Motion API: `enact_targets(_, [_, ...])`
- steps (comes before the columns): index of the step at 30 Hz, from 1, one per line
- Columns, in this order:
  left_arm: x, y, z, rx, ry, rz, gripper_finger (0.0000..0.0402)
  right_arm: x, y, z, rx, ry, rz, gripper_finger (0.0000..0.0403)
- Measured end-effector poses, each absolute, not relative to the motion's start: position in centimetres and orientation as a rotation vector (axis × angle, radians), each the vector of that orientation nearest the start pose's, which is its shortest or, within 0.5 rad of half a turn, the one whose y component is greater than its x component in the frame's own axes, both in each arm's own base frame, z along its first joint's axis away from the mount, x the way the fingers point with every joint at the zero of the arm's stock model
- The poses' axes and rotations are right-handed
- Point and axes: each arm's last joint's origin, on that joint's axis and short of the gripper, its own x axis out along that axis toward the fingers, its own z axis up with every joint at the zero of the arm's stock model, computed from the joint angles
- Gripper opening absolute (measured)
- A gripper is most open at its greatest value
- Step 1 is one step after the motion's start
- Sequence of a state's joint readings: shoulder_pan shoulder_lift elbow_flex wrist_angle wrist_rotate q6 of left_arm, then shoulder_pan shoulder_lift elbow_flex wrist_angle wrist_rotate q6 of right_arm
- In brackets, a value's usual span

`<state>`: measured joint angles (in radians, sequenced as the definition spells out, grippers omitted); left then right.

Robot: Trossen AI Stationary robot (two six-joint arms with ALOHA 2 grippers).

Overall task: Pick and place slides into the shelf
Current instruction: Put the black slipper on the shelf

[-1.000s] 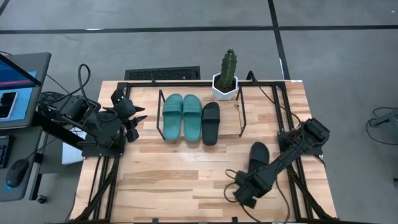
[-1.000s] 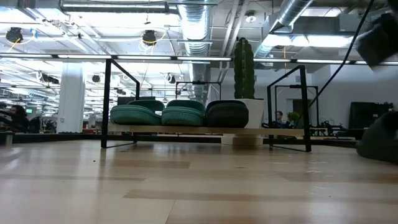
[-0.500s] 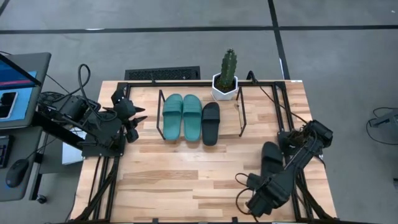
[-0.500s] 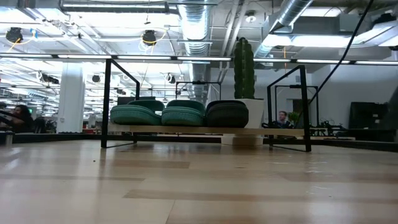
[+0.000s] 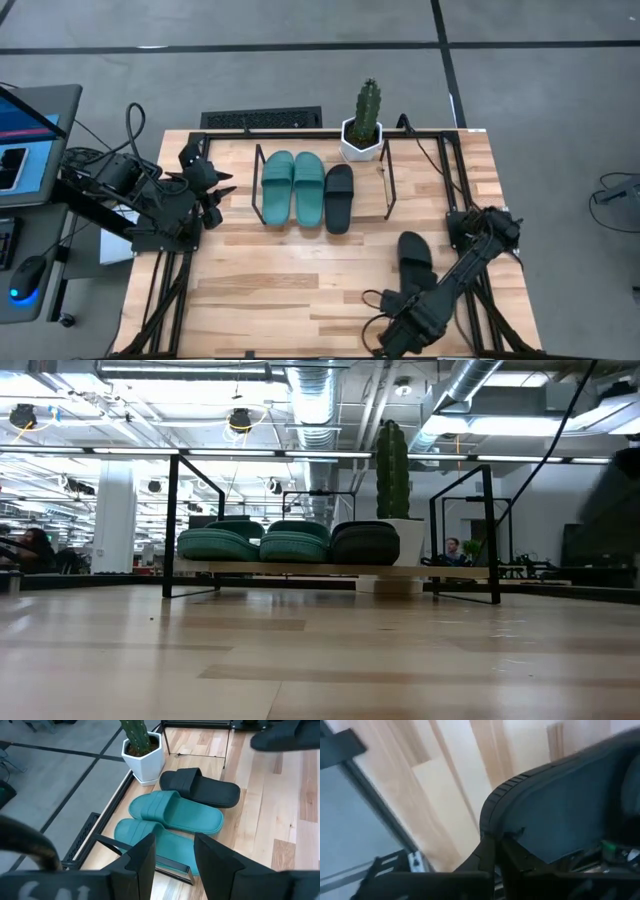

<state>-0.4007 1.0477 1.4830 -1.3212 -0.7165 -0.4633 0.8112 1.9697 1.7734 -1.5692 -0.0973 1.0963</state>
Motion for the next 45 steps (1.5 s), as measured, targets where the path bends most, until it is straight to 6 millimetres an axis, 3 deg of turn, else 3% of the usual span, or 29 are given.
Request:
enact_targets(4, [13.8, -3.8, 42.1, 0.033, 0.66, 0.455, 0.0124, 25.9, 26.4, 26.1, 0.119, 1.719, -0.28, 0.0])
enact_targets(13, [13.8, -3.9, 42.0, 0.021, 0.673, 0.429, 0.0124, 27.3, 25.7, 28.8, 0.102, 1.578, -0.23, 0.0])
enact_targets(22, [13.8, -3.9, 42.0, 0.018, 0.677, 0.421, 0.0124, 28.8, 24.5, 30.2, 0.06, 1.527, -0.156, 0.0])
enact_targets(45, [13.8, -3.9, 42.0, 0.008, 0.685, 0.409, 0.0124, 32.1, 20.0, 30.5, -0.106, 1.45, -0.173, 0.0])
